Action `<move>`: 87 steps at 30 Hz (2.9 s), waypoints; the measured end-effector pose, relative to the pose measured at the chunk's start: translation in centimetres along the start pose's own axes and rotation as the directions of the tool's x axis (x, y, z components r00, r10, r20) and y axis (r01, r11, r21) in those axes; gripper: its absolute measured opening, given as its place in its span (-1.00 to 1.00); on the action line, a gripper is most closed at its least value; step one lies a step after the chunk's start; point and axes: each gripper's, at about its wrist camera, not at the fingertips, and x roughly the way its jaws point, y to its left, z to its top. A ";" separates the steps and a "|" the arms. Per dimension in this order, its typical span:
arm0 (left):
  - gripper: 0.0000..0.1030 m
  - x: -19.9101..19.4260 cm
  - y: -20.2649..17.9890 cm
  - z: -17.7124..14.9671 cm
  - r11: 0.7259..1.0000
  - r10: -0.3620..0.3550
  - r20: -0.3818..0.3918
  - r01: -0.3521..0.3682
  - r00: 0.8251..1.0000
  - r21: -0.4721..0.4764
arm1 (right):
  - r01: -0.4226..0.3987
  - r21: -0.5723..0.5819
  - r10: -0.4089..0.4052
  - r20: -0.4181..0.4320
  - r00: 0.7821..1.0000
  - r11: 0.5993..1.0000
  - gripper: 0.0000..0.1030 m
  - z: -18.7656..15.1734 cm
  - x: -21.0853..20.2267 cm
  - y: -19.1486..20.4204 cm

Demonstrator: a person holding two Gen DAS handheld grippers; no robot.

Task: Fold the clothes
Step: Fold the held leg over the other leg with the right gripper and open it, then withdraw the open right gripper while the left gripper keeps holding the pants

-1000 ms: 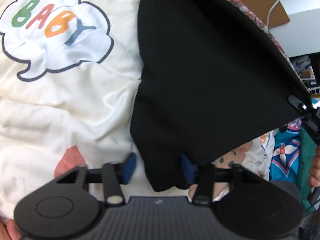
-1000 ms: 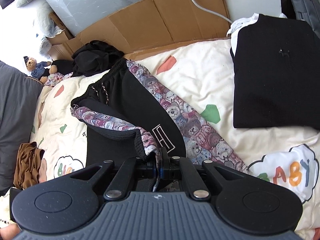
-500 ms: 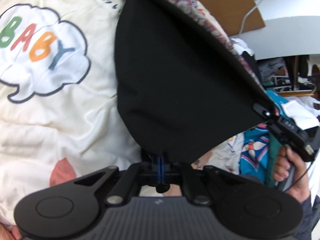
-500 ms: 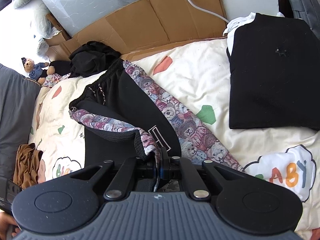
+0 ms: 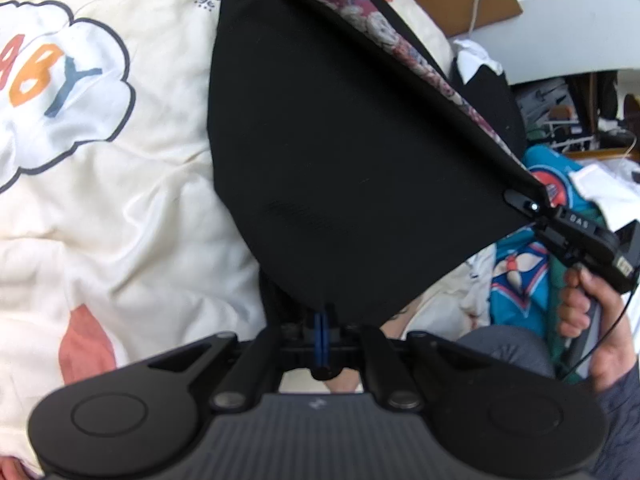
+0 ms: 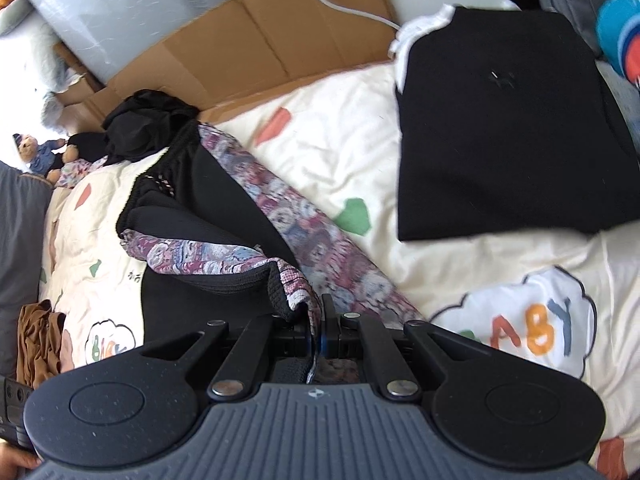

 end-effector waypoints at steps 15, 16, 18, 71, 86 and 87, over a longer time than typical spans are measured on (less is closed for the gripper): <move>-0.98 2.0 -1.4 0.0 0.993 0.105 -0.012 -0.104 0.994 0.049 | 0.049 0.114 -0.039 -0.092 0.995 0.992 -0.93 -0.9 3.9 -3.5; -0.98 3.1 -2.2 -0.6 0.993 0.111 -0.009 -0.111 0.994 0.047 | 0.049 0.121 -0.038 -0.095 0.995 0.991 -0.92 -1.0 4.1 -3.6; -0.98 3.2 -2.0 -0.7 0.992 0.118 -0.010 -0.118 0.993 0.043 | 0.046 0.144 -0.031 -0.103 0.994 0.989 -0.92 -1.0 4.7 -3.9; -0.69 2.9 -1.6 -3.4 0.988 0.154 0.006 -0.154 0.988 -0.024 | 0.096 0.004 -0.093 -0.198 0.976 0.995 -0.09 0.2 3.9 -3.4; -0.66 1.6 -1.3 -3.4 0.991 0.134 -0.102 -0.135 0.986 0.004 | 0.144 -0.066 -0.153 -0.168 0.974 0.987 -0.56 0.5 4.5 -3.4; -0.63 1.2 -1.4 -3.2 0.992 0.129 -0.095 -0.130 0.987 0.002 | 0.147 -0.067 -0.156 -0.159 0.975 0.987 -0.57 0.7 4.3 -3.5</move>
